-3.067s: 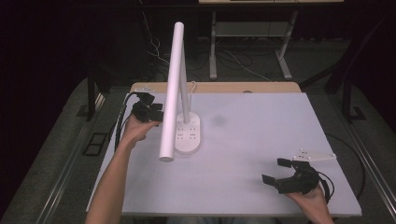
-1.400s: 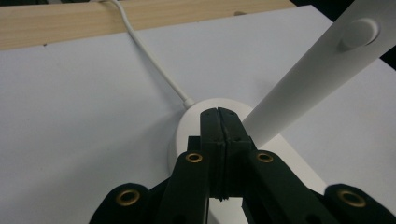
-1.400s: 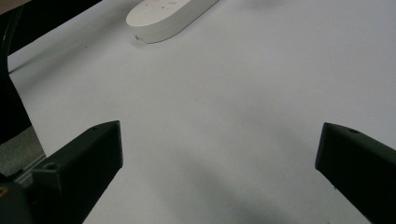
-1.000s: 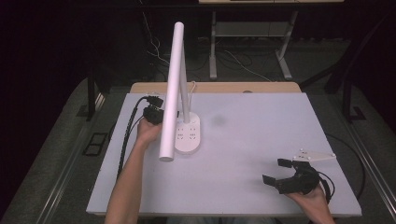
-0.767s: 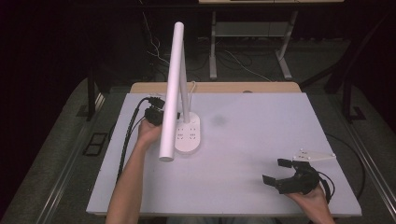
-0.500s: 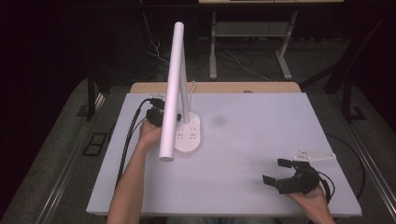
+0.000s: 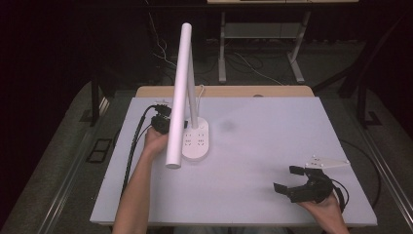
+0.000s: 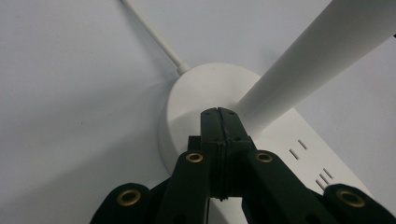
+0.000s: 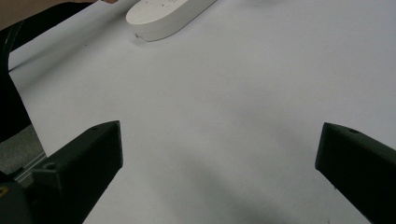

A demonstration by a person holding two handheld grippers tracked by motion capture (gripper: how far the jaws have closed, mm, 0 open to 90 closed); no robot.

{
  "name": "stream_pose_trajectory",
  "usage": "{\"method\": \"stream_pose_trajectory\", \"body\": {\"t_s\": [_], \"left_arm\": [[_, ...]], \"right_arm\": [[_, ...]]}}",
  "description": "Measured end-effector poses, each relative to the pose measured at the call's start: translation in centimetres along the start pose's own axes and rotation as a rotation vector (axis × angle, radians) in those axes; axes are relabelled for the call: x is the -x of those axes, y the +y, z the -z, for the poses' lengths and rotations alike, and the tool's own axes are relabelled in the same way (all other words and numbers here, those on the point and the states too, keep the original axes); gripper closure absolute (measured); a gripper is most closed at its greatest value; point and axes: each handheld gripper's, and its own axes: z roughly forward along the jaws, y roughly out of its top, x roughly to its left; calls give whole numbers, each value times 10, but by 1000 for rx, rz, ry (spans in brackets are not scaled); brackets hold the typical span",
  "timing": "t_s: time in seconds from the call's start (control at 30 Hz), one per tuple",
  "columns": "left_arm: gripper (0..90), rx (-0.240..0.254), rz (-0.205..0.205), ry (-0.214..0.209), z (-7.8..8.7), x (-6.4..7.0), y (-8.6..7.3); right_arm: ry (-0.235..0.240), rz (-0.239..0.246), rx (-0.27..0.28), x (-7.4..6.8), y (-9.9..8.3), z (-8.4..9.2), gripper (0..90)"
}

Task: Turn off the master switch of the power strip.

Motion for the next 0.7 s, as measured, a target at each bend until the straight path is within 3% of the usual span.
{"method": "stream_pose_trajectory", "body": {"t_s": [0.43,0.6,0.7], "left_arm": [[900,-7,18,-10,-2,1,-2],[900,-11,21,8,-2,2,-1],[900,-18,-7,62,-3,6,1]], "right_arm": [[0,4,-1,0,0,0,0],[3,-2,-6,-1,0,0,0],[2,7,-4,-1,0,-1,0]]}}
